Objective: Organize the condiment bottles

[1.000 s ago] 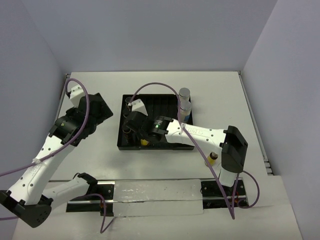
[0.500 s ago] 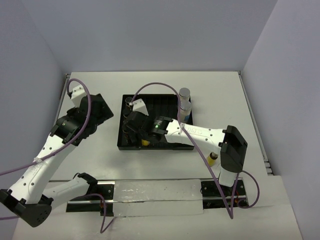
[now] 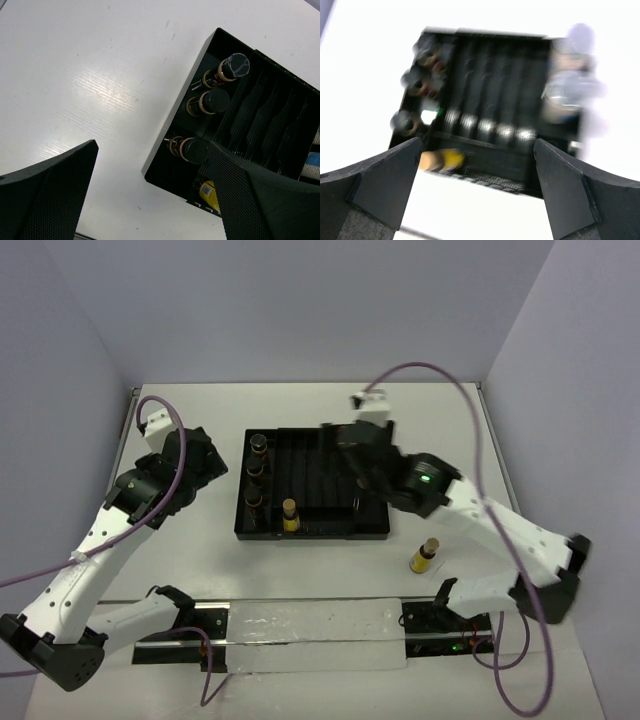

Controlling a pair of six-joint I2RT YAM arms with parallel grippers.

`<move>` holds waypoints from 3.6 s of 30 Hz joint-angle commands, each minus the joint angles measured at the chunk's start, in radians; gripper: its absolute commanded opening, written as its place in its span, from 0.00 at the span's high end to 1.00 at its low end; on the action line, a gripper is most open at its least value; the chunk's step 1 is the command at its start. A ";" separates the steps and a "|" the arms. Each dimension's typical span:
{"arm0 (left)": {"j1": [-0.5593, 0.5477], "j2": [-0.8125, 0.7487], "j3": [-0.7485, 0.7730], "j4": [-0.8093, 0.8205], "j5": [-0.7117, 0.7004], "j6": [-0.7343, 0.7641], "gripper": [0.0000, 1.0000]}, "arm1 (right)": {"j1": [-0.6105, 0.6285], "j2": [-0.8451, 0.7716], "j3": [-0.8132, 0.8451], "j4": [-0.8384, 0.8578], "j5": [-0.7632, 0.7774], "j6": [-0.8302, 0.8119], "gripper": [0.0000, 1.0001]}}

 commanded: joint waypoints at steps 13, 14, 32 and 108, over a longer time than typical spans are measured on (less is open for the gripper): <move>0.011 0.063 0.038 0.059 0.020 0.038 0.01 | -0.260 -0.608 -0.529 -0.541 0.070 0.589 0.09; 0.010 0.063 0.036 0.058 0.018 0.040 0.01 | -0.260 -0.617 -0.551 -0.554 0.060 0.617 0.12; 0.010 0.081 0.035 0.056 0.024 0.051 0.01 | -0.259 -0.640 -0.661 -0.581 -0.008 0.676 0.33; 0.033 0.118 0.080 -0.008 -0.092 0.072 0.01 | -0.012 0.113 -0.101 -0.051 -0.107 0.075 0.91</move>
